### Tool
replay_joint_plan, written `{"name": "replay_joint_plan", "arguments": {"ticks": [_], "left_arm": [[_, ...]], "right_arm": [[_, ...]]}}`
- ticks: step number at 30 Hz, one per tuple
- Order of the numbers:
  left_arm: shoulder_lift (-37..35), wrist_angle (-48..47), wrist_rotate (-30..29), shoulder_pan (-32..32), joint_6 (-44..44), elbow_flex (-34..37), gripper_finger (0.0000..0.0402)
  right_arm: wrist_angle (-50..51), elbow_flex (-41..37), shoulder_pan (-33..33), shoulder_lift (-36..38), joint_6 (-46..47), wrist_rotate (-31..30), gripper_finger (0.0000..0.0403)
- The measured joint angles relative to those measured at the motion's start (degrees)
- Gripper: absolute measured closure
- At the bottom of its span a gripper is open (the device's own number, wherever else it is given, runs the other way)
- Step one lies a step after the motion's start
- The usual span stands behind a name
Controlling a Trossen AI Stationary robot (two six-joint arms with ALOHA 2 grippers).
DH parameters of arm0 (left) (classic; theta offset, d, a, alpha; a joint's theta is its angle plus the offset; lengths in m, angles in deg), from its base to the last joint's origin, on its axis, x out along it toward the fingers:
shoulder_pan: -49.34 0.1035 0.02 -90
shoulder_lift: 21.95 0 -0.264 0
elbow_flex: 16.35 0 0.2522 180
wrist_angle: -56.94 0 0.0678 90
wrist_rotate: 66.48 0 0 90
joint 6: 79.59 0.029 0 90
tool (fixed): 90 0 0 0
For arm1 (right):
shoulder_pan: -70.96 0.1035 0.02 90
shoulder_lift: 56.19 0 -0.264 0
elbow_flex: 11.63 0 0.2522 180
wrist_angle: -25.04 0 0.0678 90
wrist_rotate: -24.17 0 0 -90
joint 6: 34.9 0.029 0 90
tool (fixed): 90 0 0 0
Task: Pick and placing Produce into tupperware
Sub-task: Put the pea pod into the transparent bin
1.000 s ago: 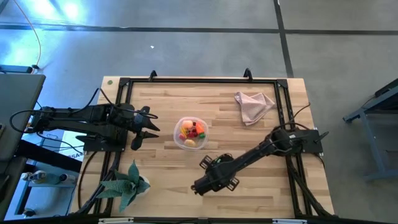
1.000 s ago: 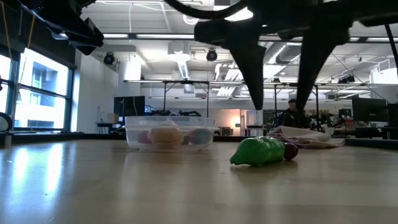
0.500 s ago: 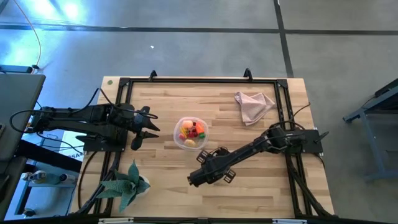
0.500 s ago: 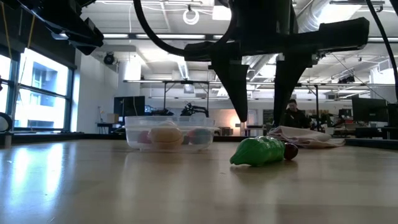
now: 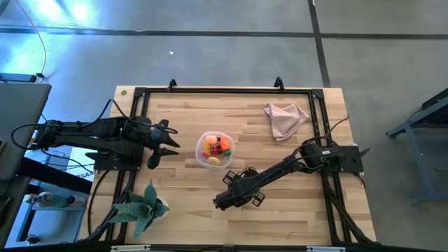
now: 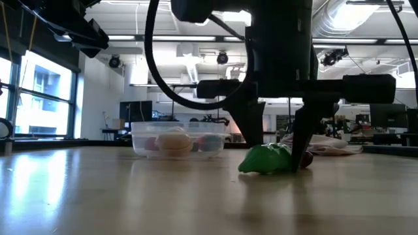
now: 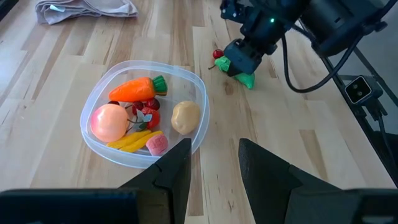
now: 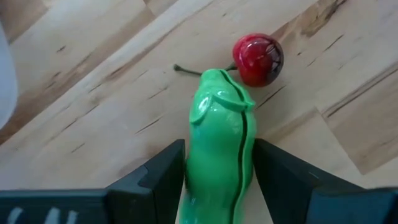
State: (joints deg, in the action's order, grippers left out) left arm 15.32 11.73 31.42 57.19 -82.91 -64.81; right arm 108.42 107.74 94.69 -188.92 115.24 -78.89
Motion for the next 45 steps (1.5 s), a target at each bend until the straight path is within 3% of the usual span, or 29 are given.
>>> {"name": "replay_joint_plan", "arguments": {"ticks": [10, 20, 33, 38, 45], "left_arm": [[0.0, 0.0, 0.0, 0.0, 0.0, 0.0, 0.0279], [0.0, 0.0, 0.0, 0.0, 0.0, 0.0, 0.0279], [0.0, 0.0, 0.0, 0.0, 0.0, 0.0, 0.0279], [0.0, 0.0, 0.0, 0.0, 0.0, 0.0, 0.0279], [0.0, 0.0, 0.0, 0.0, 0.0, 0.0, 0.0279]], "right_arm": [[-2.0, -1.4, 0.0, 0.2, -0.2, -0.3, 0.0227], [-2.3, -1.4, 0.0, 0.2, 0.3, -0.3, 0.0272], [-2.5, -1.4, 0.0, 0.2, 0.3, -0.7, 0.0272], [-2.4, -1.2, 0.7, 0.2, -0.3, -3.3, 0.0272], [4.7, 6.2, 1.0, 0.1, -7.7, -13.6, 0.0272]]}}
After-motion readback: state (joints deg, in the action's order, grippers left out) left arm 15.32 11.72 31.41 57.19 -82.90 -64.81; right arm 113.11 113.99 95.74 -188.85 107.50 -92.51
